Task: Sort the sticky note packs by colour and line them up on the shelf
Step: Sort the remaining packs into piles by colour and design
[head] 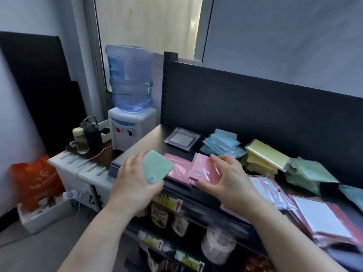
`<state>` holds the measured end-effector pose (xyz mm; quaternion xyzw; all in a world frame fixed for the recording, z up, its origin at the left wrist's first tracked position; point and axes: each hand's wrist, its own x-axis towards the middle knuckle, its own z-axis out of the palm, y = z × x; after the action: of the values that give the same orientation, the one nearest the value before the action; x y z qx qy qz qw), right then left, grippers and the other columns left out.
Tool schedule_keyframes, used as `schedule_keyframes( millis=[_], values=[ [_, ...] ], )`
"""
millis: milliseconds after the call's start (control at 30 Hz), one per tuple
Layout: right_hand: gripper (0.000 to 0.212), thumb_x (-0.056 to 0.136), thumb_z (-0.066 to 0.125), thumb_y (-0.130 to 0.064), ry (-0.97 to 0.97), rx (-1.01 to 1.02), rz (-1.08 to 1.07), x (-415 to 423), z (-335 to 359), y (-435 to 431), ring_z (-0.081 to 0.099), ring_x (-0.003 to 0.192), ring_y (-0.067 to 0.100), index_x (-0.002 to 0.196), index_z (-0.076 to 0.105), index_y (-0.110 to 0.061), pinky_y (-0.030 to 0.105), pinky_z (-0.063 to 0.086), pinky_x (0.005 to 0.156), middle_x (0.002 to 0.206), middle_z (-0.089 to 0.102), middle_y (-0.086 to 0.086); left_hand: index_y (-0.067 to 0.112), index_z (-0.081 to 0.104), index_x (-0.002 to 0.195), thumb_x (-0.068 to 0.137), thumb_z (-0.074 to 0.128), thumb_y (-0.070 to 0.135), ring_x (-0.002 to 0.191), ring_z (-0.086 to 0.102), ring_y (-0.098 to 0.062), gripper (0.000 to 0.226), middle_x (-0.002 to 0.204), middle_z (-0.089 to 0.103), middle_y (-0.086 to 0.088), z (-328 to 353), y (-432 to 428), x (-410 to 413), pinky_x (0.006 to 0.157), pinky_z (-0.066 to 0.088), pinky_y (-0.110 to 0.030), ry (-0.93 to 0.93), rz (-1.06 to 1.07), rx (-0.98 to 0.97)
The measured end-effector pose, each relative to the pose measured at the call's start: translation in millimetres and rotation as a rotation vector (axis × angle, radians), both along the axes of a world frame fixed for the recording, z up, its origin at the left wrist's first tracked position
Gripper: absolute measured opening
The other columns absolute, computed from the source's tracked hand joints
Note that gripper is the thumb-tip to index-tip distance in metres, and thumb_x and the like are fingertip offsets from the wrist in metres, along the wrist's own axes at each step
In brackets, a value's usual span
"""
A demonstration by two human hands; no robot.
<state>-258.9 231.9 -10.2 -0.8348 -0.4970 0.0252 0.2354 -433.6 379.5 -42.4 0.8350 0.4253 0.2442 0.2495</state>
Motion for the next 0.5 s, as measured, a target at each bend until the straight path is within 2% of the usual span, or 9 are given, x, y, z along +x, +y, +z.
schedule_keyframes(
  millis=[267, 400, 500],
  values=[
    [0.081, 0.078, 0.064, -0.06, -0.007, -0.133, -0.005, -25, -7, 55, 0.032, 0.127, 0.017, 0.14, 0.038, -0.016, 0.024, 0.029, 0.103, 0.136, 0.037, 0.0, 0.022, 0.023, 0.15, 0.073, 0.076, 0.04, 0.132, 0.035, -0.024, 0.095, 0.146, 0.035, -0.005, -7, 38, -13, 0.109, 0.032, -0.04, -0.02, 0.001, -0.016],
    [0.091, 0.08, 0.063, -0.06, -0.014, -0.169, -0.002, -25, -6, 64, 0.024, 0.138, 0.018, 0.149, 0.025, -0.017, 0.027, 0.022, 0.112, 0.149, 0.029, 0.001, 0.023, 0.023, 0.15, 0.074, 0.076, 0.04, 0.131, 0.036, -0.025, 0.095, 0.145, 0.035, -0.005, -4, 43, -9, 0.108, 0.032, -0.039, -0.034, -0.025, -0.017],
    [0.087, 0.081, 0.063, -0.057, -0.04, -0.139, -0.02, -19, -1, 52, 0.022, 0.139, 0.016, 0.149, 0.026, -0.018, 0.026, 0.021, 0.112, 0.151, 0.028, -0.002, 0.023, 0.023, 0.15, 0.074, 0.075, 0.042, 0.134, 0.034, -0.024, 0.095, 0.147, 0.034, -0.004, 2, 40, 3, 0.11, 0.031, -0.04, -0.05, -0.079, -0.004]
  ],
)
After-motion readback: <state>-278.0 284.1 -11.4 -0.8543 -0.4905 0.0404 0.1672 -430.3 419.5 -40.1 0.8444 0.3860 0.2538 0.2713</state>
